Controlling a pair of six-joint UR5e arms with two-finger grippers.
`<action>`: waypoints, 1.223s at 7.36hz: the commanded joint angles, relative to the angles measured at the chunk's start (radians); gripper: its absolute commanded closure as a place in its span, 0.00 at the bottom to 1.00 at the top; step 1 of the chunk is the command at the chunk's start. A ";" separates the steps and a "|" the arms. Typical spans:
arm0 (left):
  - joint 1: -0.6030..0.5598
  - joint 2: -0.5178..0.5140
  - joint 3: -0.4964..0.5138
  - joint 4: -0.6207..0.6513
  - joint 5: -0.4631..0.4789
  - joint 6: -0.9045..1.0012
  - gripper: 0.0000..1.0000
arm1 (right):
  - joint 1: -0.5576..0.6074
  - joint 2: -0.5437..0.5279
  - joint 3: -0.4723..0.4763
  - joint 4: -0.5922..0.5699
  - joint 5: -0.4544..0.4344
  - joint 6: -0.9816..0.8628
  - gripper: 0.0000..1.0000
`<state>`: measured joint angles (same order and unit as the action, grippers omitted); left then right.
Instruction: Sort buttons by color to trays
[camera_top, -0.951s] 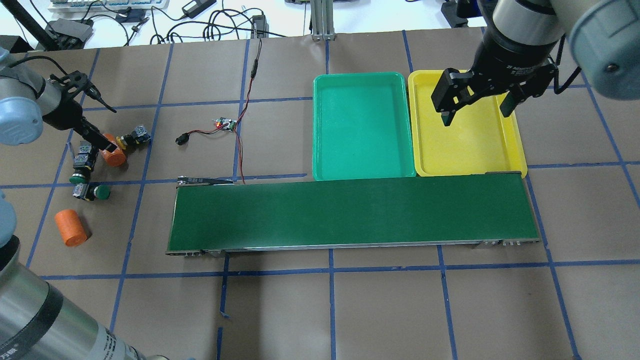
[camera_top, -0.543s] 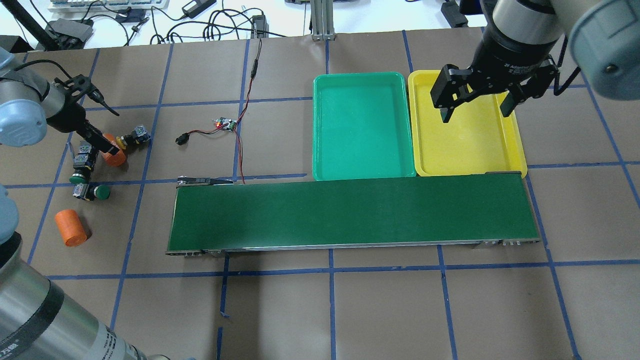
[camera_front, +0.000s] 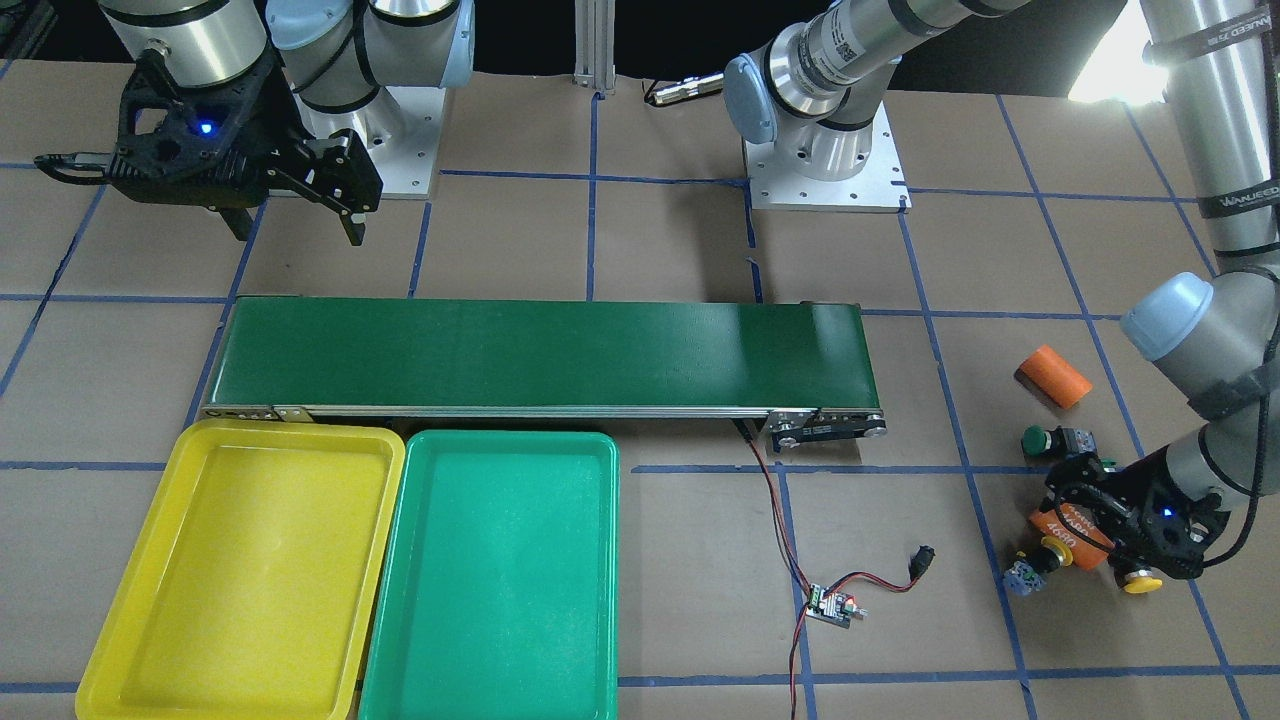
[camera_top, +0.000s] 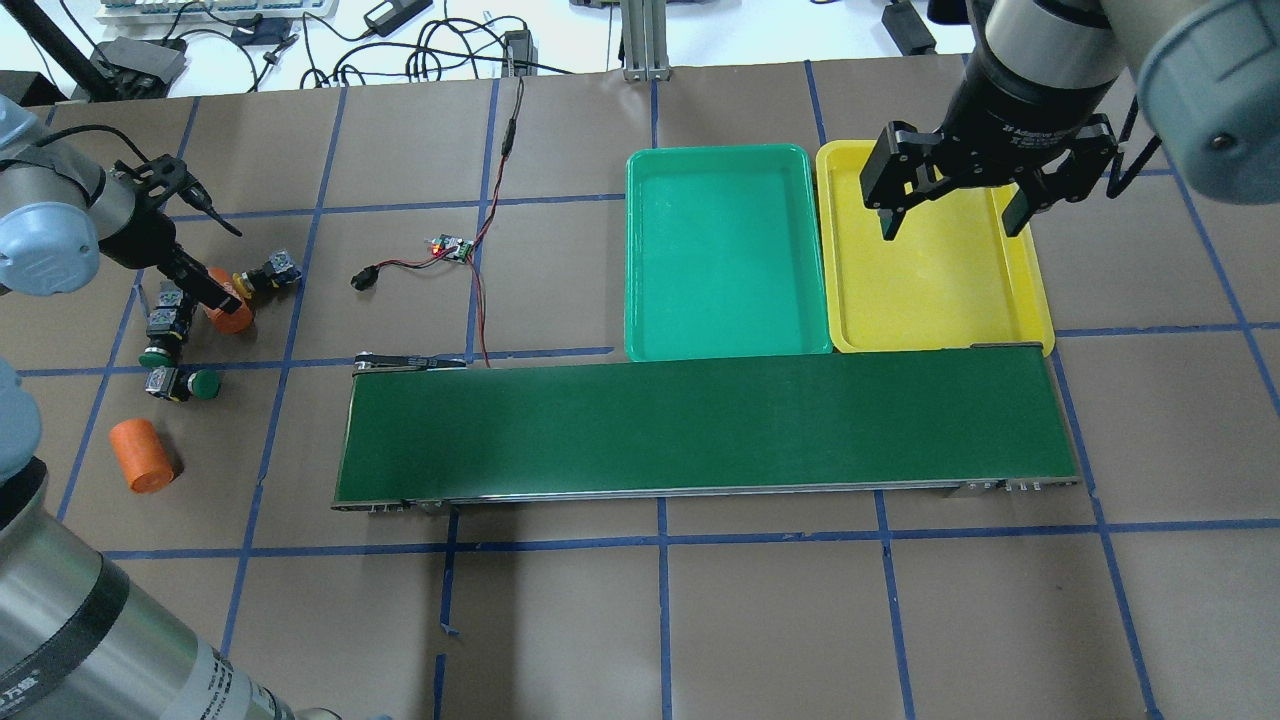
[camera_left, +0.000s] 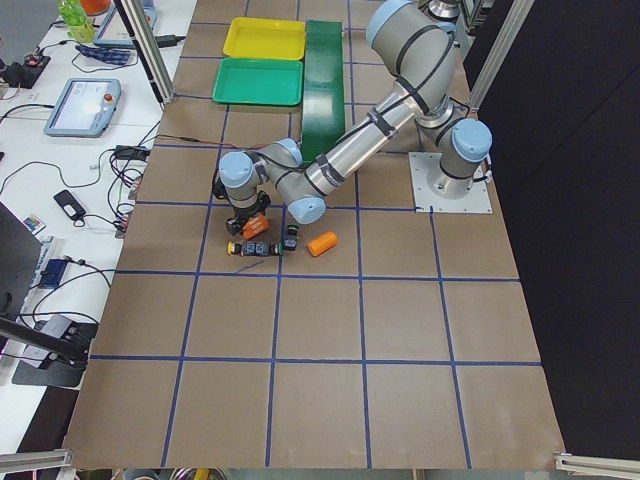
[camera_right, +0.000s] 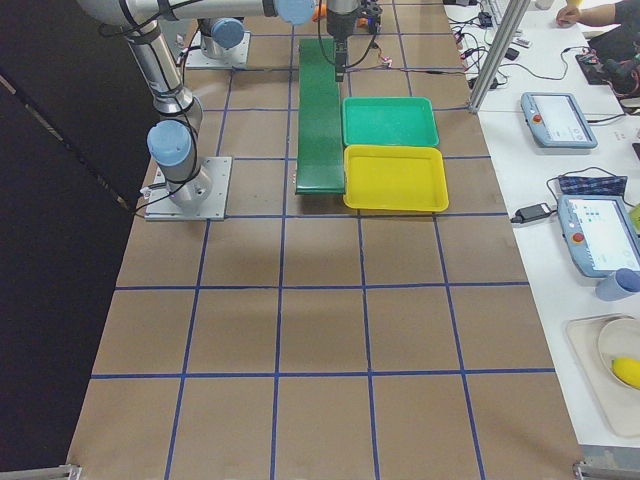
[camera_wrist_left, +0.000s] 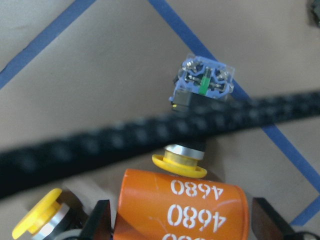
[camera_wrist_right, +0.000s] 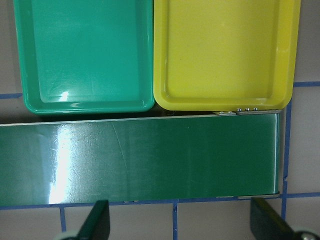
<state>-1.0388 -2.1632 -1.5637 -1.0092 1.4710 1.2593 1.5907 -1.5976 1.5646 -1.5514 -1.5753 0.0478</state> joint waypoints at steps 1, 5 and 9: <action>0.000 -0.004 -0.016 0.006 0.000 0.000 0.00 | 0.000 0.002 0.000 0.001 0.000 -0.002 0.00; 0.003 -0.009 -0.018 0.020 0.002 -0.011 0.35 | 0.000 0.002 0.000 0.001 0.000 -0.005 0.00; -0.024 0.135 -0.063 -0.090 0.101 -0.470 0.84 | 0.000 0.002 -0.001 0.001 -0.002 -0.006 0.00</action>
<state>-1.0515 -2.0965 -1.5972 -1.0357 1.5681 0.9459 1.5908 -1.5953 1.5644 -1.5508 -1.5768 0.0426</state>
